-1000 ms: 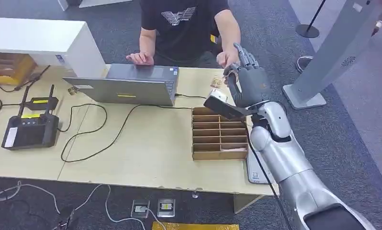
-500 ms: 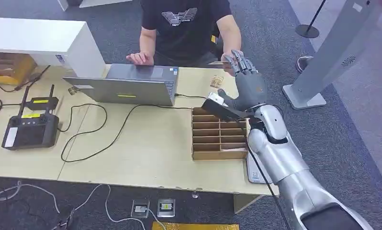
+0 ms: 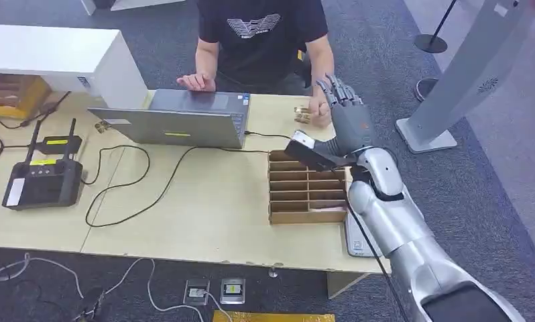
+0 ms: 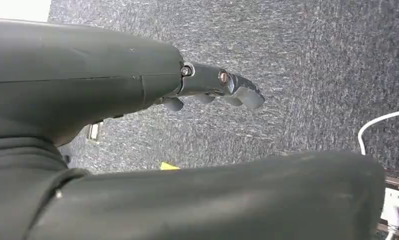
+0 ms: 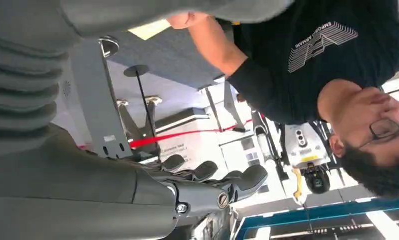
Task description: Pass the card to the sensor for recognition and then transmit it.
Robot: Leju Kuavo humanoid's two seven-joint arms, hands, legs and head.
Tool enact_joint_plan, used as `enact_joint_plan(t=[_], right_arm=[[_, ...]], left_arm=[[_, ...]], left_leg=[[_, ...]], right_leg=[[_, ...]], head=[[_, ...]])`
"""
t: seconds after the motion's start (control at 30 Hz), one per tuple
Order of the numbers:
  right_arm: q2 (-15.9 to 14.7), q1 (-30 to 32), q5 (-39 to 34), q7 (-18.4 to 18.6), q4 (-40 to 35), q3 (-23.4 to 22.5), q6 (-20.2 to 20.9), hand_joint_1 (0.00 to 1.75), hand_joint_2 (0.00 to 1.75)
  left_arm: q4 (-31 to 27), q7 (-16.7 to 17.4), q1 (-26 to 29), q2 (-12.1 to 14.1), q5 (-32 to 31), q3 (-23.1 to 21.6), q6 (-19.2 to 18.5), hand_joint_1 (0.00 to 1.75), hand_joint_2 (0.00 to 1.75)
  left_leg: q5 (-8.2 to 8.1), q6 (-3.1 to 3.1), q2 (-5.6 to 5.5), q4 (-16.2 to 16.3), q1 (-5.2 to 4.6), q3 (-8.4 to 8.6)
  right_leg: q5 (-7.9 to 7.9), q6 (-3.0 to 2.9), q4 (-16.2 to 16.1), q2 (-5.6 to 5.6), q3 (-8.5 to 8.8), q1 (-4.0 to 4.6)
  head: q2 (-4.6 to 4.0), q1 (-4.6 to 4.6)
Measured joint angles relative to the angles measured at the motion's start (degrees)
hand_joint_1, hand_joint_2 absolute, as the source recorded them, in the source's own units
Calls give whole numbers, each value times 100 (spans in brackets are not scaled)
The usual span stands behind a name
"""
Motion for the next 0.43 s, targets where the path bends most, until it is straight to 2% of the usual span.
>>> enact_joint_plan(t=[0.1, 0.27, 0.33, 0.43], right_arm=[[-52, -35, -24, -13, 42, -9, -72, 0, 0], [-418, -159, -203, -155, 52, -193, -357, 0, 0], [-759, -228, -260, -184, 55, -363, -639, 0, 0], [-1441, -352, -345, -260, 85, -628, -767, 0, 0]], left_arm=[[0, 0, -22, -2, -2, 0, -15, 0, 0], [0, 0, -31, 0, 0, 0, -48, 0, 0], [0, 0, -15, 0, 7, 0, -50, 0, 0], [0, -11, 53, 13, 22, 0, -44, 0, 0]], left_leg=[[1, 0, 1, 2, 0, 2], [0, 0, 0, 8, -1, -3], [0, 1, 0, 17, -4, -2], [-3, 4, -16, 30, -6, -15]], right_leg=[[0, 0, 0, 2, -3, 0], [0, 0, 0, -4, -1, -1], [1, 1, -2, -2, -4, -2], [1, 1, -2, -21, -1, -5]], head=[[0, 0], [0, 0], [0, -2], [0, 2]])
